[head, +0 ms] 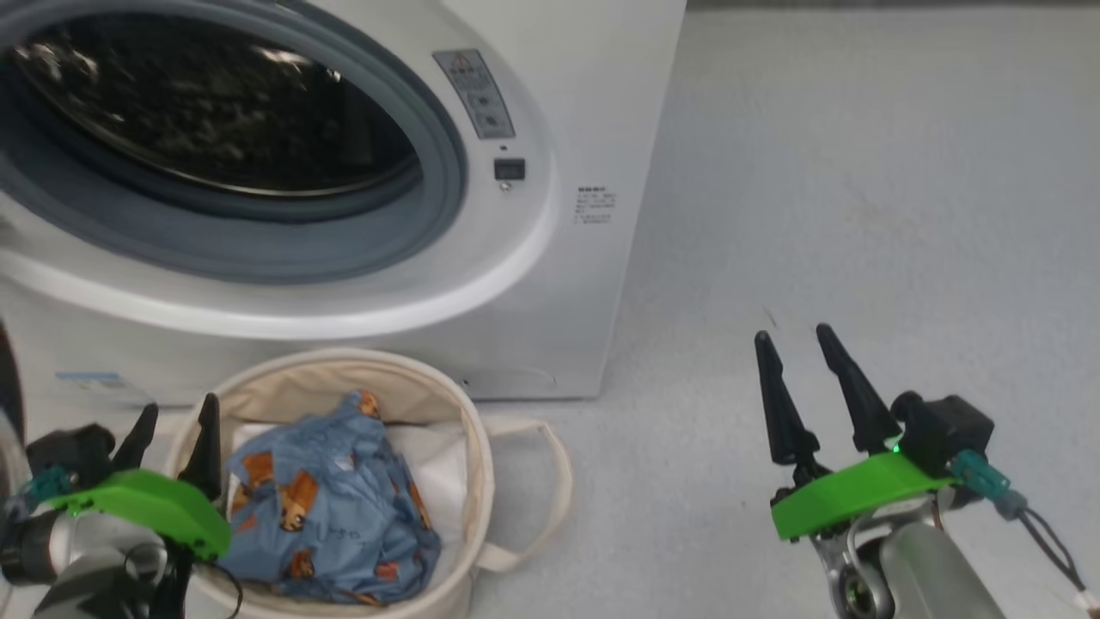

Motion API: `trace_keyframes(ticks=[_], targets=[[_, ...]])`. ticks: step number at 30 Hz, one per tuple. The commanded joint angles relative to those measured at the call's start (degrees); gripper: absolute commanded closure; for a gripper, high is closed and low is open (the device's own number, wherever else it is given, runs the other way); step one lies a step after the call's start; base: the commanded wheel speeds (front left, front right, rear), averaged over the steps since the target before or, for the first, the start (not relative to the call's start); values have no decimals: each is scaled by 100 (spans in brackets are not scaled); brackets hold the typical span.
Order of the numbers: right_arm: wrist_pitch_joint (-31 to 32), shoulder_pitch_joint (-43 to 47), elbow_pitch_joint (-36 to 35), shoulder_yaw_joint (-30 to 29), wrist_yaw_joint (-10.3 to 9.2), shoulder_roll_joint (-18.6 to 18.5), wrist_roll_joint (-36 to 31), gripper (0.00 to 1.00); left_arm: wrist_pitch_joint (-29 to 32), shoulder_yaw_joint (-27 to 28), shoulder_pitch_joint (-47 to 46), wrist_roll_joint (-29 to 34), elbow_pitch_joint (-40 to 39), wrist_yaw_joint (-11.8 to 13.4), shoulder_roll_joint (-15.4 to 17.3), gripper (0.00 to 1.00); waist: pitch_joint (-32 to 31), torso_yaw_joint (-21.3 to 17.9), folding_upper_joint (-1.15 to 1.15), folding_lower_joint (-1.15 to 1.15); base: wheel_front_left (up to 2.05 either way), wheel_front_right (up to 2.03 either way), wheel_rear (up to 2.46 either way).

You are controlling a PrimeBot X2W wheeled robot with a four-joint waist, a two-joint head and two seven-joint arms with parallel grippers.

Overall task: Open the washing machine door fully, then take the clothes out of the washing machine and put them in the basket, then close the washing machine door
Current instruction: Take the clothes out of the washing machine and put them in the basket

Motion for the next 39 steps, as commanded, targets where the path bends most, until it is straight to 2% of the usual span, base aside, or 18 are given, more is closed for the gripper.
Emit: trace_keyframes(ticks=[1, 9, 17, 23, 39], targets=[[-53, 35, -134, 159, 43, 14, 35, 0, -69, 372, 82, 93, -374, 25, 283, 0, -286, 130, 0, 0, 0, 0, 0], [-53, 263, -27, 246, 43, 14, 60, 0, -69, 1240, 1036, 616, -2018, 116, 219, 0, -771, 166, 0, 0, 0, 0, 0], [-53, 382, 7, 226, 43, 14, 99, 0, -70, 1533, 1890, 681, -2930, 138, 109, 0, -1007, 125, 0, 0, 0, 0, 0], [-53, 423, -2, 145, 43, 14, 94, 0, -69, 1635, 2305, 654, -3236, 226, 124, 0, -1130, 62, 0, 0, 0, 0, 0], [-53, 422, -37, 100, 43, 14, 72, 0, -13, 1654, 2454, 571, -3447, 280, 235, 0, -1108, 25, 0, 0, 0, 0, 0]])
